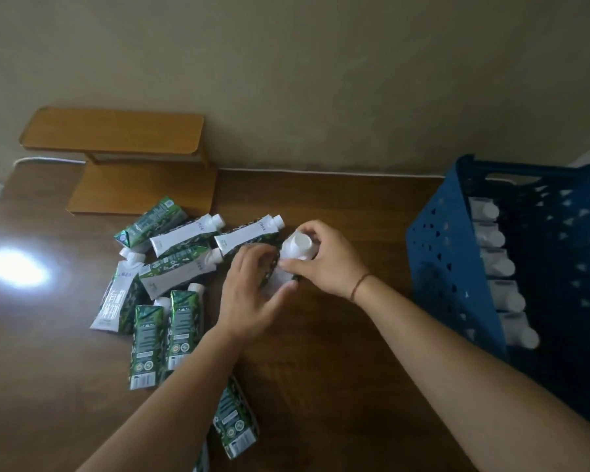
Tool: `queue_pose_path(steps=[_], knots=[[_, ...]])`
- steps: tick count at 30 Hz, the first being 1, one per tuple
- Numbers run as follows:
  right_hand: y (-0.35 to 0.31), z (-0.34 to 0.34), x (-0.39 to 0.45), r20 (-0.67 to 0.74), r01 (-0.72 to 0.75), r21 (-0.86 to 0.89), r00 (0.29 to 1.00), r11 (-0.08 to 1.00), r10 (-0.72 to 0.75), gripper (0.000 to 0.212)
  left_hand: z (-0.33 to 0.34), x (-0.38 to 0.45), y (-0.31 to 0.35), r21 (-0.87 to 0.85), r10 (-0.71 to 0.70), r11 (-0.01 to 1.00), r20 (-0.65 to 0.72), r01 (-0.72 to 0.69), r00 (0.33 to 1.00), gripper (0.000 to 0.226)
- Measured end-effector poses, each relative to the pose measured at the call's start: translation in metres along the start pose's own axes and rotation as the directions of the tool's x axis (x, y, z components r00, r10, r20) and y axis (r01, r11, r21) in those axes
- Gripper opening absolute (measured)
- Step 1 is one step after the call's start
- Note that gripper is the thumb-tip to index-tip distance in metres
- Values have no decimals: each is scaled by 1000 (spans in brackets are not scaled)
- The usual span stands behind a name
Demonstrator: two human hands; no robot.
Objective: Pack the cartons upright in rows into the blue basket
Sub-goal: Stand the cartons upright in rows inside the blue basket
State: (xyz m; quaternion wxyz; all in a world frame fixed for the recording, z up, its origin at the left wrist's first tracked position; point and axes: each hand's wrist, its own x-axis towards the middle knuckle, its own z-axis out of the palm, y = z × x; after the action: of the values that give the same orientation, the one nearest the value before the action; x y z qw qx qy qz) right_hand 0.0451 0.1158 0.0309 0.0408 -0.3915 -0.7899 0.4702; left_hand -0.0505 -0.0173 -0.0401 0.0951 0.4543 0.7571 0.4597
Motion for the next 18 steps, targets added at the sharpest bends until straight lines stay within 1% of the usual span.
queue_pose_path(steps=[1, 2, 3, 4, 5, 6, 7, 8, 10, 11, 12, 13, 14, 15, 16, 18], knots=[[-4, -23, -12, -72, 54, -65, 996, 996, -59, 55, 5, 2, 7, -87, 34, 996, -32, -37, 999, 61], [-6, -48, -26, -141, 97, -71, 984, 993, -106, 56, 12, 5, 15, -148, 42, 988, -73, -53, 996, 61], [-6, -73, -39, -209, 135, -9, 969, 991, -133, 56, 21, 10, 25, -187, 26, 981, -103, -45, 994, 62], [-3, -99, -51, -279, 177, 94, 949, 980, -145, 53, 31, 17, 38, -215, -8, 976, -112, -16, 994, 63], [2, -124, -63, -360, 219, 192, 923, 957, -139, 50, 41, 24, 52, -239, -43, 971, -93, 19, 995, 62], [10, -147, -72, -441, 253, 257, 889, 933, -119, 47, 52, 31, 69, -257, -73, 965, -47, 58, 996, 59], [20, -168, -79, -524, 284, 283, 846, 916, -100, 45, 63, 37, 86, -275, -94, 957, 20, 96, 995, 54], [32, -187, -85, -606, 301, 250, 790, 920, -94, 45, 74, 43, 103, -290, -106, 948, 95, 129, 990, 48], [61, -219, -92, -746, 256, 51, 653, 965, -134, 51, 97, 54, 138, -328, -104, 927, 241, 182, 965, 45], [77, -233, -94, -781, 208, -49, 602, 977, -167, 53, 106, 58, 156, -349, -114, 911, 305, 222, 946, 49], [91, -246, -95, -793, 156, -123, 578, 980, -192, 54, 116, 64, 174, -369, -144, 885, 361, 283, 921, 53], [105, -258, -94, -790, 107, -171, 580, 979, -201, 53, 125, 68, 188, -396, -187, 845, 411, 360, 892, 56], [118, -270, -90, -771, 57, -204, 606, 977, -196, 53, 134, 71, 202, -423, -231, 793, 456, 438, 859, 56], [129, -279, -85, -735, 13, -230, 653, 973, -182, 52, 144, 72, 212, -447, -260, 747, 484, 492, 835, 57], [140, -284, -77, -686, -22, -254, 709, 967, -164, 53, 152, 71, 219, -449, -286, 735, 475, 509, 832, 59], [161, -287, -57, -582, -49, -304, 800, 951, -145, 55, 167, 66, 224, -400, -322, 777, 412, 486, 853, 64]])
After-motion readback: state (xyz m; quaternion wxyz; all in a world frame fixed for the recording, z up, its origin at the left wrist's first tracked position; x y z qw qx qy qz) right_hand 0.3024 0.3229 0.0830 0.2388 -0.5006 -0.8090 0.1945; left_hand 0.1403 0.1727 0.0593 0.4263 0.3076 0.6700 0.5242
